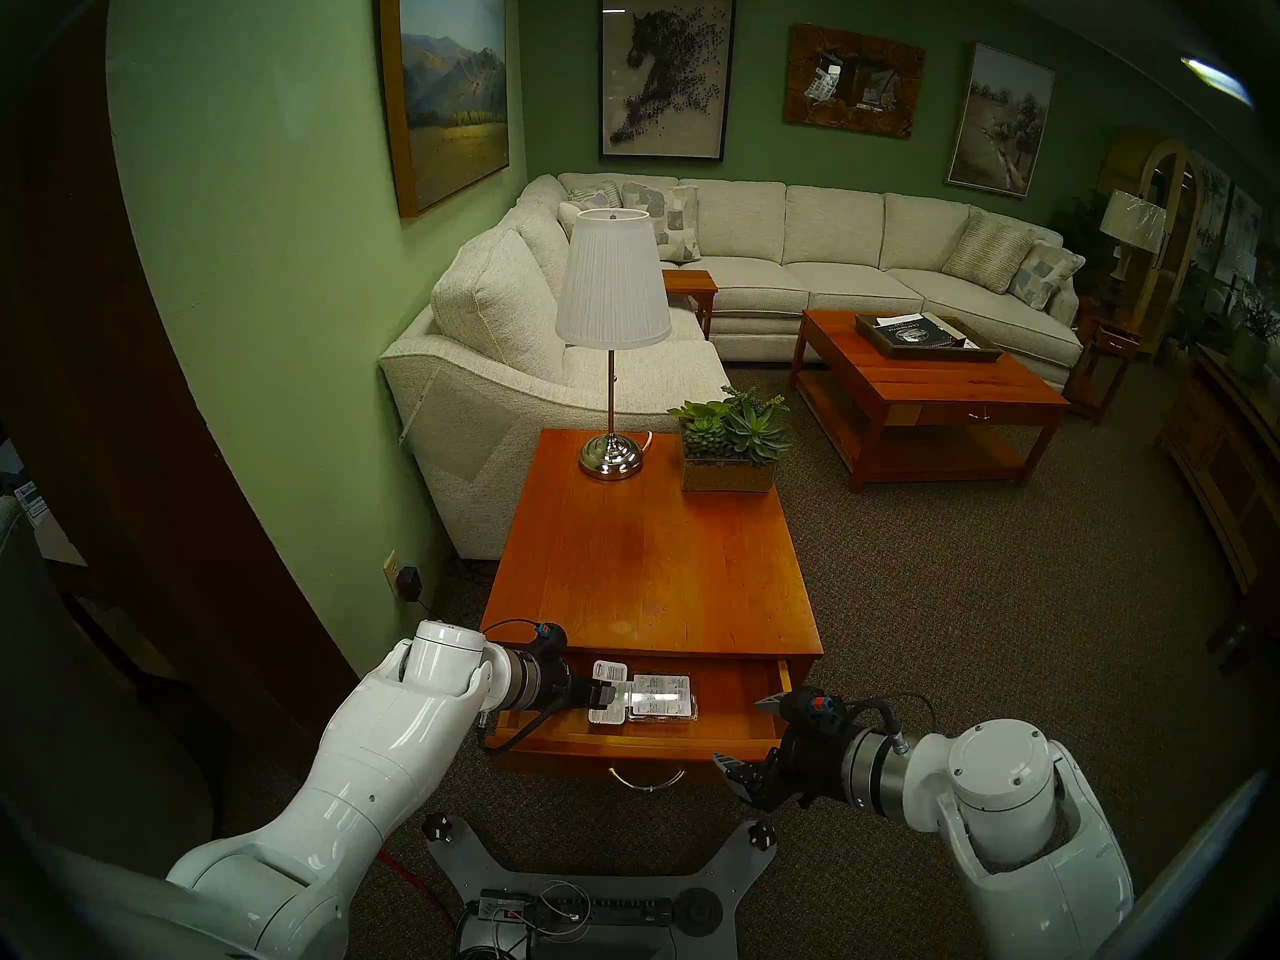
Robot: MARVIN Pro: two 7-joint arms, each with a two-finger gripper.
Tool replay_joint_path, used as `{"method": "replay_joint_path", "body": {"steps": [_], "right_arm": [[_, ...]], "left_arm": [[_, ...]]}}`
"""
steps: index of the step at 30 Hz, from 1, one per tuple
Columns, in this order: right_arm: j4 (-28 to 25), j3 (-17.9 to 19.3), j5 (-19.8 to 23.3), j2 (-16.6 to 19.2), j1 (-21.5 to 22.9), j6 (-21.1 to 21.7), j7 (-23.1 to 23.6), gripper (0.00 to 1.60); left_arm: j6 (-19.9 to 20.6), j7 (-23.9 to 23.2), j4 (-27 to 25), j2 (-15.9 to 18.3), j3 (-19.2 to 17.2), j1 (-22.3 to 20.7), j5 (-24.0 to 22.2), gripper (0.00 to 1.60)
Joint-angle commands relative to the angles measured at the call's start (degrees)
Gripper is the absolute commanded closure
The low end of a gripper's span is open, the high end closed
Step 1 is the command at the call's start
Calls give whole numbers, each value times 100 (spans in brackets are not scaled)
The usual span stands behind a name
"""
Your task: Open the drawer, take out the contents and close the drawer
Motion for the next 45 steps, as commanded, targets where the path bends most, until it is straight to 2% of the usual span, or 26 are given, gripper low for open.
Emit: {"method": "replay_joint_path", "body": {"steps": [1,2,5,7,12,16,18,20,21,23,24,31,38,45], "right_arm": [[-159,28,24,3,38,-24,8,0],[-160,28,25,3,37,-24,8,0],[-162,29,27,4,36,-24,7,0],[-164,29,27,5,35,-24,7,0],[-167,30,30,6,33,-24,6,0],[-169,31,32,7,31,-23,5,0],[-170,31,33,8,30,-23,4,0],[-170,32,33,8,30,-23,4,0],[-171,32,34,8,29,-23,4,0],[-172,32,35,8,28,-23,3,0],[-174,33,35,9,27,-23,3,0],[-173,32,37,10,27,-23,1,0],[-166,29,39,13,31,-25,2,0],[-160,27,40,15,34,-26,2,0]], "left_arm": [[-268,-204,438,-228,93,-680,18,0],[-323,-199,403,-255,60,-615,47,0],[-422,-278,867,-290,174,-890,77,0],[-505,-272,850,-331,129,-809,111,0],[-722,-404,1449,-404,253,-1126,143,0],[-884,-489,1642,-448,295,-1196,150,0],[-972,-564,1725,-461,337,-1240,144,83],[-1003,-599,1715,-456,352,-1240,142,88],[-1068,-680,1675,-439,378,-1233,130,112],[-1100,-767,1563,-408,405,-1202,120,136],[-1104,-807,1507,-392,415,-1186,114,157],[-1046,-1114,939,-247,481,-987,80,160],[-945,-1637,451,-66,514,-871,-41,160],[-774,-2043,127,72,546,-773,-111,160]]}}
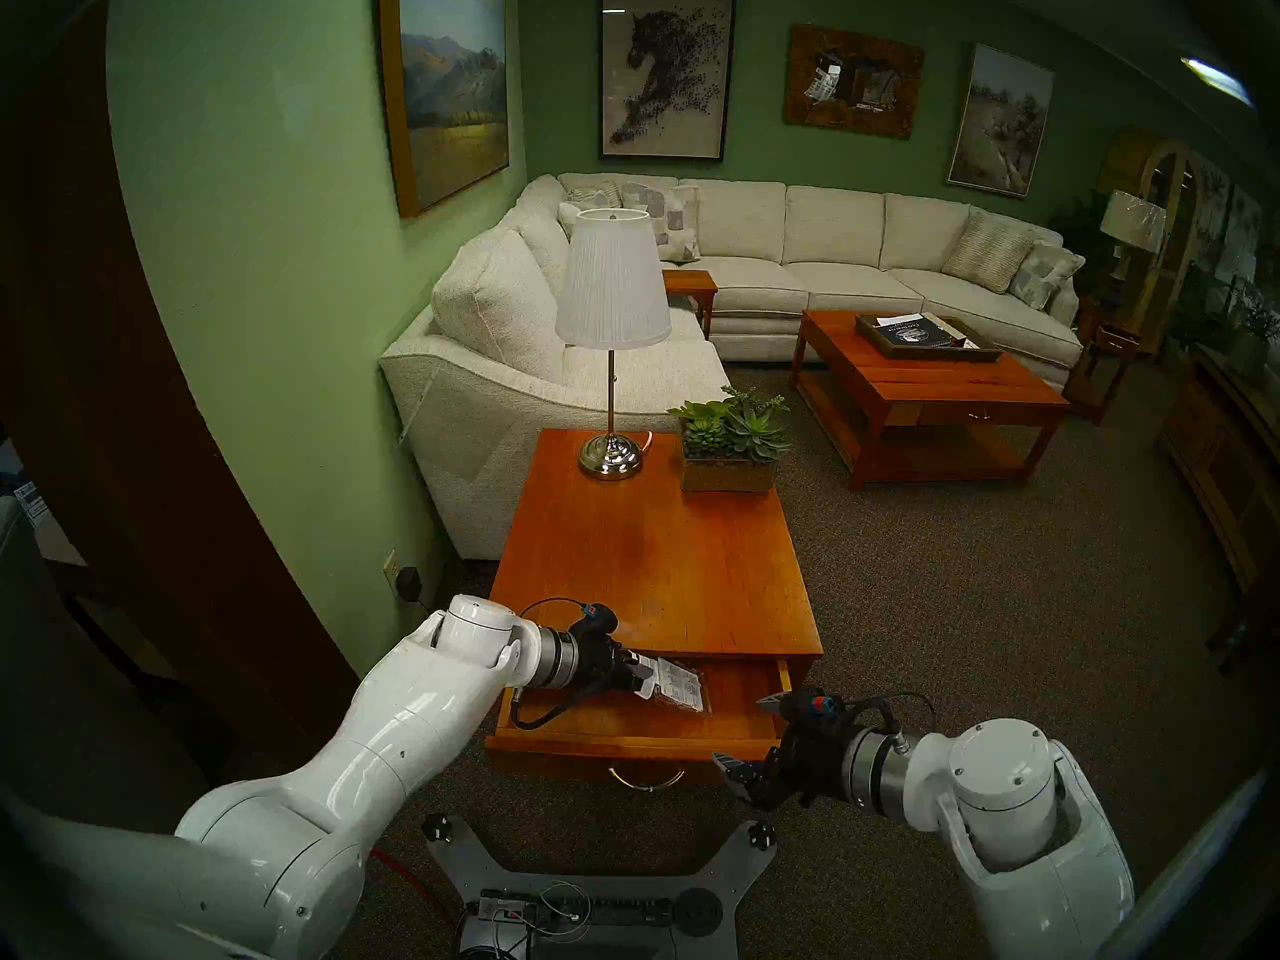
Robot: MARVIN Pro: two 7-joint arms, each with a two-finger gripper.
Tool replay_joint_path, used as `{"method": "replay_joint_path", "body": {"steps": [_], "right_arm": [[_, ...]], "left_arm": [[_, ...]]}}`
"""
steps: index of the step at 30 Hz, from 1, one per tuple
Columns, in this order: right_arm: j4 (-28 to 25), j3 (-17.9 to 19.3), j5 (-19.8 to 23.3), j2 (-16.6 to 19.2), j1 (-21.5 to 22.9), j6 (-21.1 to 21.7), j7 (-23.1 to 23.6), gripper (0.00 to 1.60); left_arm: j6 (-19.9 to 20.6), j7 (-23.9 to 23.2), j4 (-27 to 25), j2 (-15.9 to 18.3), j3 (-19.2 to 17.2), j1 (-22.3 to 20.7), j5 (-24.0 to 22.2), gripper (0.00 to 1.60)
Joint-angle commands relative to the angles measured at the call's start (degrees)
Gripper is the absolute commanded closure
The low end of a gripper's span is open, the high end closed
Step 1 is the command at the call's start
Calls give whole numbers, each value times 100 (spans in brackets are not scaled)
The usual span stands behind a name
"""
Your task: Open the drawer, take out the contents and close the drawer
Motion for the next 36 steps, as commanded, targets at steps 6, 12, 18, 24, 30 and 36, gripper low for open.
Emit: {"method": "replay_joint_path", "body": {"steps": [6,12,18,24,30,36], "right_arm": [[-138,20,20,4,42,-24,4,0],[-140,20,22,6,42,-25,4,0],[-147,22,23,6,38,-25,3,0],[-148,23,25,7,37,-25,2,0],[-155,25,26,7,33,-24,1,0],[-172,31,26,5,22,-18,-4,0]], "left_arm": [[303,-952,-936,138,93,7,-249,160],[549,-1298,-1443,284,176,137,-302,160],[822,-1298,-1828,374,58,158,-358,160],[1183,-1093,-2263,364,-243,64,-401,160],[1627,-759,-2536,234,-571,-13,-400,160],[1918,-227,-2413,11,-796,-95,-321,160]]}}
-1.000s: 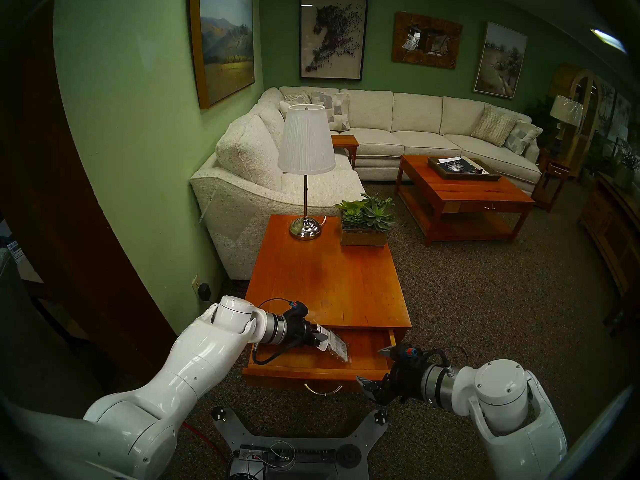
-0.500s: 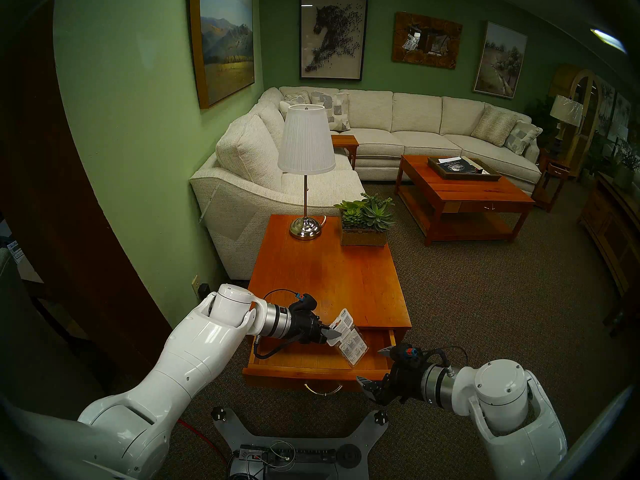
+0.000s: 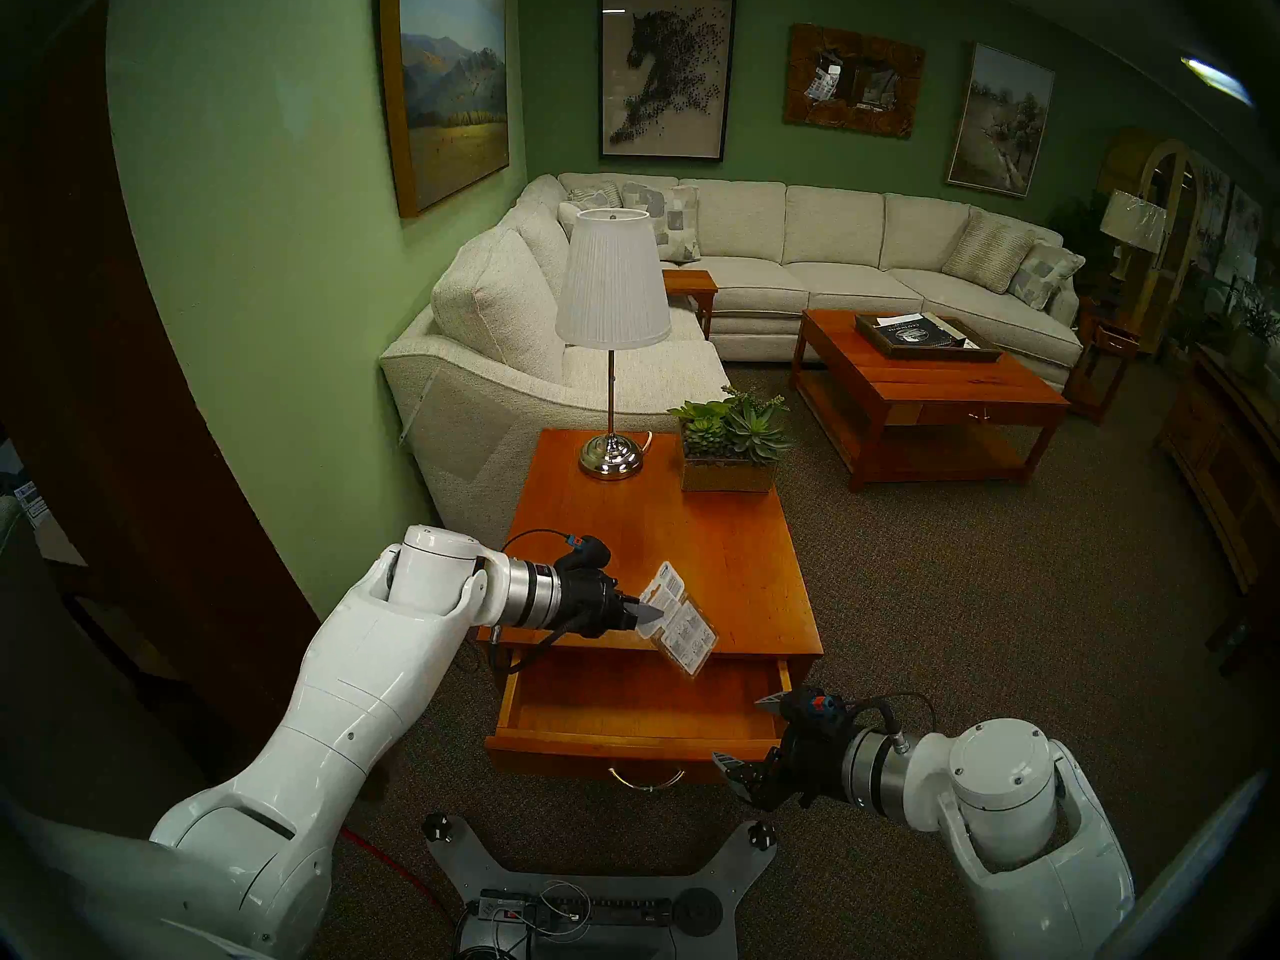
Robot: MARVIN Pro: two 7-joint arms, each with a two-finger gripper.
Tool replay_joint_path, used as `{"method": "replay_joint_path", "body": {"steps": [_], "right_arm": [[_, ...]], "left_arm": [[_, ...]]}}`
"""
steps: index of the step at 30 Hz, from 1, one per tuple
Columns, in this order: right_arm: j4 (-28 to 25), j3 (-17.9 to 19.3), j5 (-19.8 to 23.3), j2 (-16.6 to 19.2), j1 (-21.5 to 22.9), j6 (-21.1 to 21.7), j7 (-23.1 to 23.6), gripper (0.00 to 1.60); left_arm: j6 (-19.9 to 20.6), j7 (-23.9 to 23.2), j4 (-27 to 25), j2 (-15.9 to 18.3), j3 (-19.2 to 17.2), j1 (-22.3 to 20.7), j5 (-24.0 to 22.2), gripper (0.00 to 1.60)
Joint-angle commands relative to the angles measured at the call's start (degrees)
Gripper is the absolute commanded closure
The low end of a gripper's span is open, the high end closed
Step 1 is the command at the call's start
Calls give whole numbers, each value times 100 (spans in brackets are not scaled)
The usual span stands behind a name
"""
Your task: Open the drawer, take out the contents and close the drawer
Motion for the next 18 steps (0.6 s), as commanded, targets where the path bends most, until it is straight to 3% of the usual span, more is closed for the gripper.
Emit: {"method": "replay_joint_path", "body": {"steps": [1,18], "right_arm": [[-177,34,17,-3,20,-14,-4,0],[-168,30,19,0,26,-17,-3,0]], "left_arm": [[198,458,-8,-360,-280,-323,-13,160],[-242,1080,1323,-659,-529,-936,-56,160]]}}
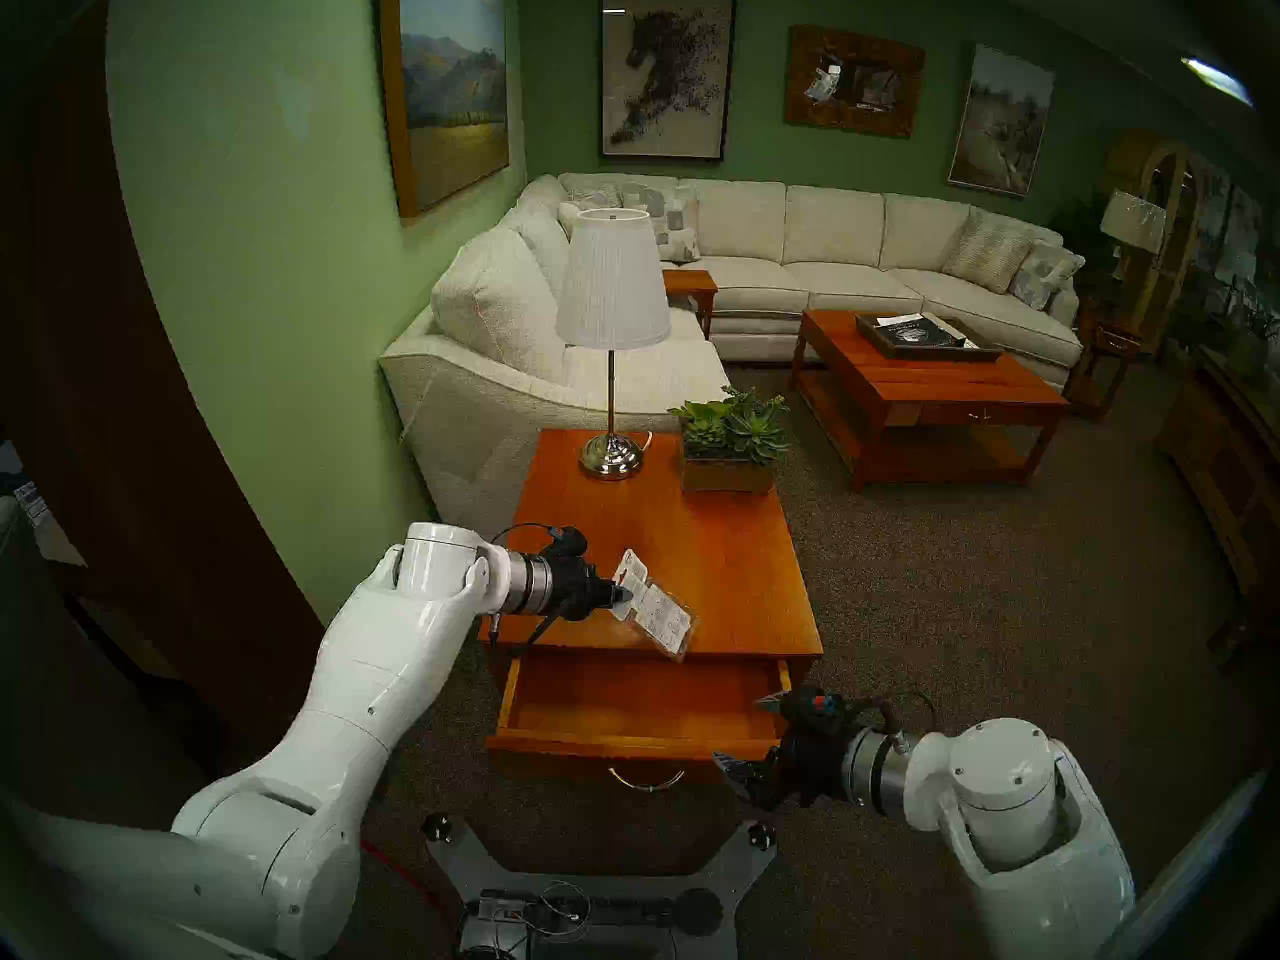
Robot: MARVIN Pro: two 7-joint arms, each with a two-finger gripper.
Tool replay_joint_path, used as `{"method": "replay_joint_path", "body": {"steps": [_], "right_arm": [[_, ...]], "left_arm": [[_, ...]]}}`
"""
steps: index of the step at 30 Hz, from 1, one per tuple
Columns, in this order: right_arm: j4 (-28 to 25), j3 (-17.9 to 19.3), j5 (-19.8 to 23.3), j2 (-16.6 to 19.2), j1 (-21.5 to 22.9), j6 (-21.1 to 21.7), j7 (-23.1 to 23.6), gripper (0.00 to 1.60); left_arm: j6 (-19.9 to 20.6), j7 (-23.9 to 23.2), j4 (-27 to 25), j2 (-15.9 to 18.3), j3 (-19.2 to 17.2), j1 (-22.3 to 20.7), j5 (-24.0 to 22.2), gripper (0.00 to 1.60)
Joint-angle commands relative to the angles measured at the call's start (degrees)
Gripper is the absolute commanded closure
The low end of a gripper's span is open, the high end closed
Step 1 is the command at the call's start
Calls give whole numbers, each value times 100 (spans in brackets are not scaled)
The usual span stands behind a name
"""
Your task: Open the drawer, take out the contents and close the drawer
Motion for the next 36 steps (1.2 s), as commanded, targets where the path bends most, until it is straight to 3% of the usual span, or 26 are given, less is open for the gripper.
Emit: {"method": "replay_joint_path", "body": {"steps": [1,12,13,14,15,16,17,18,19,23,30,36], "right_arm": [[-157,27,17,-1,28,-17,-1,0],[-155,26,18,1,29,-18,-1,0],[-156,27,18,1,28,-18,-1,0],[-160,28,18,0,26,-16,-2,0],[-160,28,18,0,26,-16,-2,0],[-163,29,18,0,23,-15,-3,0],[-165,30,18,0,23,-15,-3,0],[-165,30,18,0,23,-15,-3,0],[-165,30,18,-1,22,-15,-4,0],[-168,31,18,-1,20,-14,-5,0],[-161,28,20,1,25,-16,-3,0],[-166,30,20,1,21,-14,-5,0]], "left_arm": [[-212,99,219,-224,-123,-581,-69,160],[-377,300,787,-284,-318,-954,-107,160],[-398,298,842,-281,-317,-970,-108,153],[-456,277,948,-267,-293,-991,-96,105],[-456,277,948,-267,-293,-991,-96,105],[-514,250,1003,-248,-250,-987,-70,54],[-529,235,1017,-236,-229,-982,-59,31],[-529,235,1017,-236,-229,-982,-59,31],[-546,201,1036,-218,-206,-983,-49,0],[-667,141,1014,-153,-141,-928,-5,0],[-962,127,295,103,202,-645,251,0],[-1031,335,-49,216,207,-485,438,0]]}}
